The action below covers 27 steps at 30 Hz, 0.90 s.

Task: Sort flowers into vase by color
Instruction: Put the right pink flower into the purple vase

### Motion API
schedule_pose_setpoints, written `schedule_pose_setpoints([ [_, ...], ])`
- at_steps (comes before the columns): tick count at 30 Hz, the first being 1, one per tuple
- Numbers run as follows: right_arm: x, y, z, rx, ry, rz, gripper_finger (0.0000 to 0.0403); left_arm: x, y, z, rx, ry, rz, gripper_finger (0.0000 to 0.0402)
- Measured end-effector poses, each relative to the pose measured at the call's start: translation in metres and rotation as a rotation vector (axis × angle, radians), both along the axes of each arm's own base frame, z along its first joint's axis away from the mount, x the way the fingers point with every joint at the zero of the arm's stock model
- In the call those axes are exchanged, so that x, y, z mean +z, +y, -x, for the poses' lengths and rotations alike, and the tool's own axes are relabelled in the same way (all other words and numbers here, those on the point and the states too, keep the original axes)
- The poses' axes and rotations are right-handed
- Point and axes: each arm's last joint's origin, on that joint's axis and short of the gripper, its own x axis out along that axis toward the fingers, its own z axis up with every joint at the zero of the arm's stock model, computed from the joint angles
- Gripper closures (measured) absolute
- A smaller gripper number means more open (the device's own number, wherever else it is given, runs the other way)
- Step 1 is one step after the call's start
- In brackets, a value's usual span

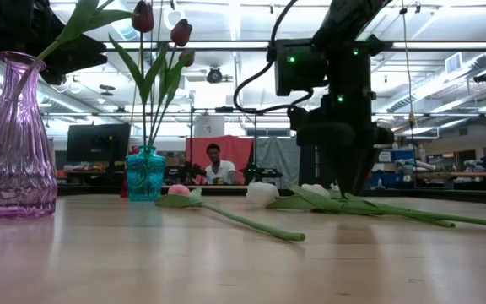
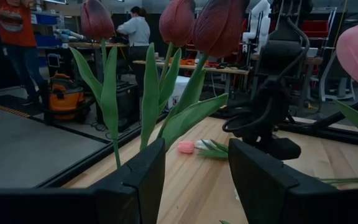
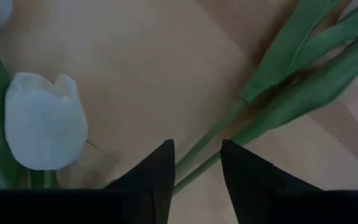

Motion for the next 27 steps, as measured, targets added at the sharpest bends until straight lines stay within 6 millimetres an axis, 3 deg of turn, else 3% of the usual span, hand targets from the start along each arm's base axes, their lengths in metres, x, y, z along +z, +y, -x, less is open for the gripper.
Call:
schedule_pose_setpoints([
  [9, -0.015, -0.001, 0.003, -0.014, -0.027, -0.015, 0.0269, 0.000, 0.000, 0.000, 0.000, 0.000, 0.000, 0.0220],
  [16, -0.015, -0.002, 0.006, -0.021, -0.023, -0.019, 0.0366, 0.000, 0.000, 0.000, 0.000, 0.000, 0.000, 0.0220],
  [20, -0.003, 0.001, 0.009, 0.008, -0.032, -0.008, 0.0390, 0.000, 0.000, 0.000, 0.000, 0.001, 0.000, 0.0220],
  [27, 0.045, 0.019, 0.011, 0.113, -0.309, 0.134, 0.0396, 0.000, 0.000, 0.000, 0.000, 0.002, -0.001, 0.0220],
])
